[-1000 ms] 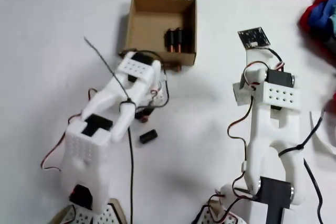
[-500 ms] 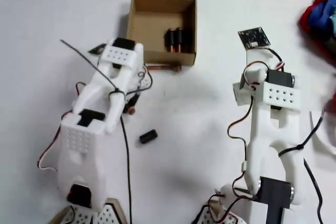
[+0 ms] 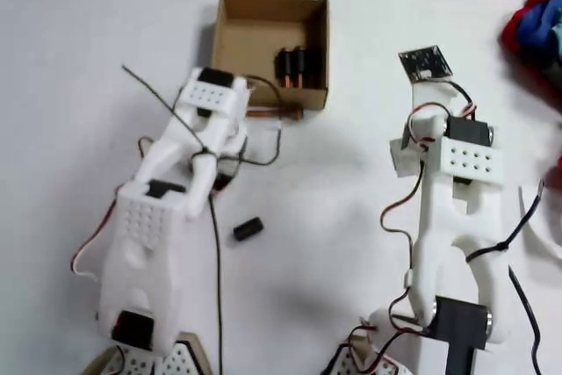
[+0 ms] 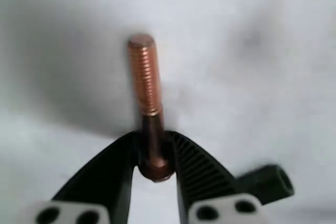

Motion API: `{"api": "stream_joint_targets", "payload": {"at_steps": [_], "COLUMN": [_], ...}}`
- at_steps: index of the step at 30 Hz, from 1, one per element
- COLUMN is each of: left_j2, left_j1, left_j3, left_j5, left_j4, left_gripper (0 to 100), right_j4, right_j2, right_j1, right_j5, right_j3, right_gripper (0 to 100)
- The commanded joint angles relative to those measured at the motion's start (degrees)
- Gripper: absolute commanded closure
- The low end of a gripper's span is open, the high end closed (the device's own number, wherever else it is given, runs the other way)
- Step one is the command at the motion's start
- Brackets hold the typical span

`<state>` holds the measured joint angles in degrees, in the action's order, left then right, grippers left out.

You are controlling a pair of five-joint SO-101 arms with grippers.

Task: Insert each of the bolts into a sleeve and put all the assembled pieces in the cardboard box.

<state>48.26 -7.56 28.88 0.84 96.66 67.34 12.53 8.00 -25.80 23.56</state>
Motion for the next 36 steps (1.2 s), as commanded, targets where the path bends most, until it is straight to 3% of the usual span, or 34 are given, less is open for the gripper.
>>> {"api": "stream_joint_targets", "payload": {"at_steps": [1,5,11,15,22,27,32,34,36], "left_j2": [0.26,0.26,-0.44,-0.44,-0.44,-0.35,-0.62,-1.05,-2.37], "left_j1": [-0.09,-0.18,2.20,2.81,2.55,3.52,4.48,4.13,3.60], "left_j3": [6.29,7.52,7.60,9.54,15.43,15.25,17.45,18.86,19.21], "left_j5": [9.49,20.66,50.37,62.77,61.01,58.99,58.64,54.33,43.96], "left_j4": [2.73,5.01,5.01,5.10,5.27,5.27,5.27,5.27,5.36], "left_gripper": [97,97,97,97,95,75,78,80,82], "right_j4": [-0.40,-0.40,-0.40,-0.40,-0.40,-0.57,-0.57,-0.66,-0.66], "right_j2": [2.33,2.33,2.33,2.33,2.33,2.33,2.24,2.24,2.24], "right_j1": [0.22,0.22,0.22,0.22,0.31,0.22,0.22,0.22,0.13], "right_j5": [0.35,0.35,0.35,0.35,0.35,0.35,0.35,0.35,0.35], "right_j3": [-0.26,-0.26,-0.26,-0.26,-0.26,-0.26,-0.26,-0.26,-0.26], "right_gripper": [97.8,97.8,97.8,97.8,97.8,97.8,97.8,97.8,97.8]}}
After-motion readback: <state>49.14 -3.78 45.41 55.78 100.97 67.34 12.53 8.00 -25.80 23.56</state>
